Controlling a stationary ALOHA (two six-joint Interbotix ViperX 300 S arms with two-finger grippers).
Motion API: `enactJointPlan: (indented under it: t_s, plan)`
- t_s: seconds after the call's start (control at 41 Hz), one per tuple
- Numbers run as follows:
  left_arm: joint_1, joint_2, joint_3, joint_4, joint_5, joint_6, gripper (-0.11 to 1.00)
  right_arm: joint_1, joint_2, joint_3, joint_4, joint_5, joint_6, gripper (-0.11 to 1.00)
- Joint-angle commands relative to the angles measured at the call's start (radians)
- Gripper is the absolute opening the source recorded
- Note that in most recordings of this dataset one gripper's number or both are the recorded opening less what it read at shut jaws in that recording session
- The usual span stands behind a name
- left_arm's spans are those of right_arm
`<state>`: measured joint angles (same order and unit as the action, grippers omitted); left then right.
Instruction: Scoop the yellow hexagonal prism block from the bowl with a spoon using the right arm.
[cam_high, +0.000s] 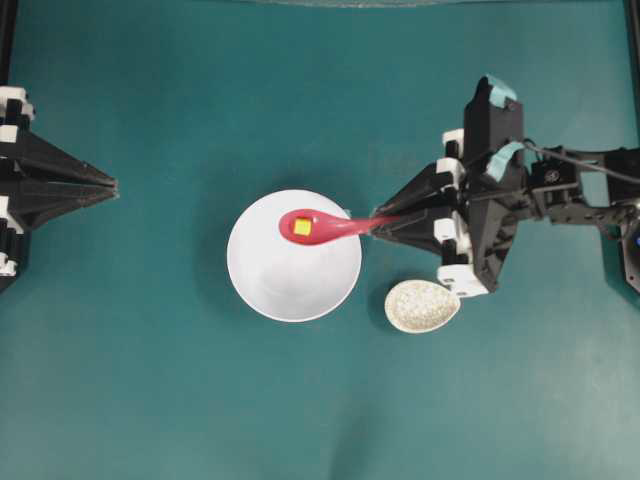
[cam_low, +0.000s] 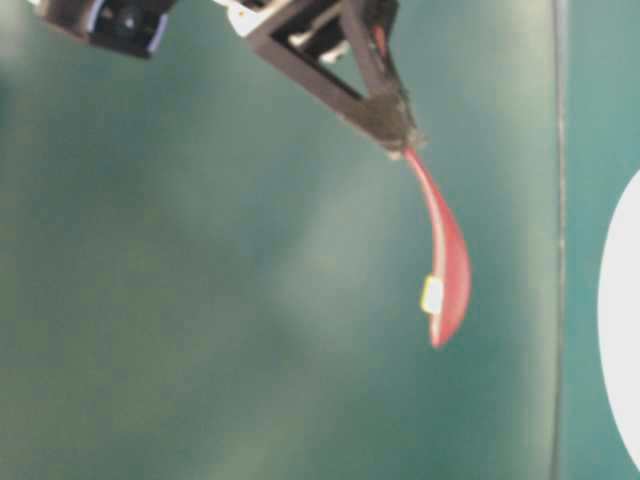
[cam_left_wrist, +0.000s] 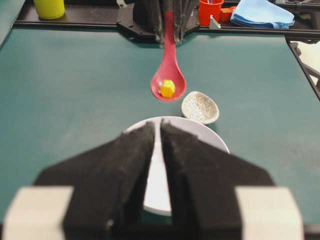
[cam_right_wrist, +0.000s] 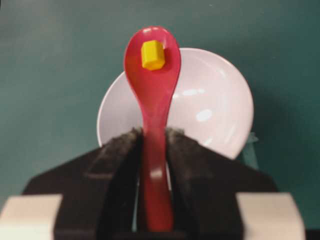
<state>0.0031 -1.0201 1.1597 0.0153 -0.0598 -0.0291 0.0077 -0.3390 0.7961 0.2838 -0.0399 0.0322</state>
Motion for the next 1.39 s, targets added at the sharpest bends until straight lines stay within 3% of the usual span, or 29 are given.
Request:
enactJointPlan:
  t_s: [0.0,0.39,1.365]
  plan:
    - [0.0,0.005,-0.029,0.002,-0.005,-0.002,0.14,-0.018,-0.038,-0.023,-0.017,0.015,-0.002,0.24]
    - [0.0,0.003,-0.031,0.002,-0.003,-0.009,0.14,-0.077,-0.043,-0.058,-0.051,0.049,-0.005,0.24]
    - [0.0,0.003,-0.029,0.002,0.025,0.005,0.14,-0.078,-0.071,-0.067,-0.089,0.072,-0.005,0.24]
